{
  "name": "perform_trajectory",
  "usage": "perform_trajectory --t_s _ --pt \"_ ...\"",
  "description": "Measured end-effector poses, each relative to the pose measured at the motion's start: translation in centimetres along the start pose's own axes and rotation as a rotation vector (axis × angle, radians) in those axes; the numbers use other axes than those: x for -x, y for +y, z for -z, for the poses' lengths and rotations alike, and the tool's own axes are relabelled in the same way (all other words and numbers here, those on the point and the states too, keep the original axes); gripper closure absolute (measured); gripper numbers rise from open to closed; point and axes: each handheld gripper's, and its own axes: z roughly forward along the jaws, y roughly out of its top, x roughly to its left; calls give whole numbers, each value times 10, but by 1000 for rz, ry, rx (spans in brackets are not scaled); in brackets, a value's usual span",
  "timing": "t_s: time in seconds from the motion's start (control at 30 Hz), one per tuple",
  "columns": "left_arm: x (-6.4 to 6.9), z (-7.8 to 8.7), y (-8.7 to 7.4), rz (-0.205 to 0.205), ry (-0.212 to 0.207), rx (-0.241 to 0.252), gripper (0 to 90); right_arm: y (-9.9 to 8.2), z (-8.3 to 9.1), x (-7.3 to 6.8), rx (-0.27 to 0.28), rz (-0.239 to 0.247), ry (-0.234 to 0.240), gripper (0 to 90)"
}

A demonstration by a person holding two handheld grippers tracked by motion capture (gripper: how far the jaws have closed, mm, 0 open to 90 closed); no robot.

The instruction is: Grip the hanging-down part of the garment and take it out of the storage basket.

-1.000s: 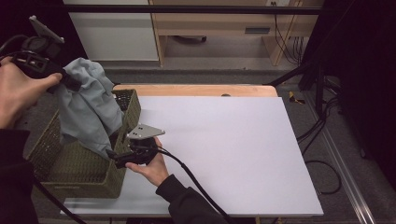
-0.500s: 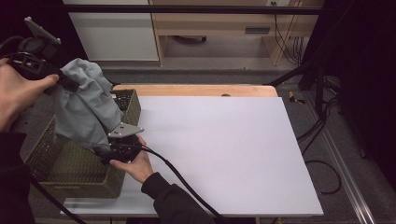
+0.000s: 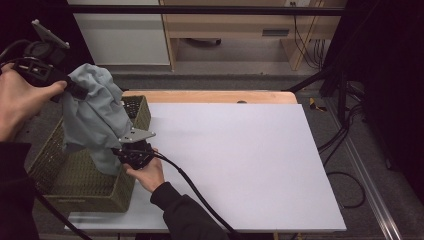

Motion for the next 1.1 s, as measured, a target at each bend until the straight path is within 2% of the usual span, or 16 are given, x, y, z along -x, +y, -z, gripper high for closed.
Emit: perform_trajectory --t_s 0.13,0.37,0.43,0.5,0.53,0.57,0.77,0.87,0.9,1.1 --pt "-4 3 -2 10 -2 8 789 2 10 1 17 -7 13 859" --pt "-8 7 -5 22 -1 24 789 15 41 9 82 12 10 860" --pt "-8 7 -5 22 -1 25 789 20 52 12 98 7 5 860" --pt "-8 6 -5 22 -3 24 789 24 62 16 121 35 -5 860" --pt "-8 6 -5 22 -6 24 789 26 68 15 123 19 -8 861" --pt "-8 5 -4 20 -6 25 789 29 73 17 130 24 -11 861" --pt "-3 1 -3 12 -9 20 789 42 101 20 158 75 -44 861" --pt "-1 1 -2 9 -10 20 789 46 107 20 165 80 -54 861" --pt "0 0 -2 8 -13 22 789 52 115 21 182 87 -62 861" --pt "4 -3 -1 -3 -33 18 789 66 137 21 234 103 -81 862"
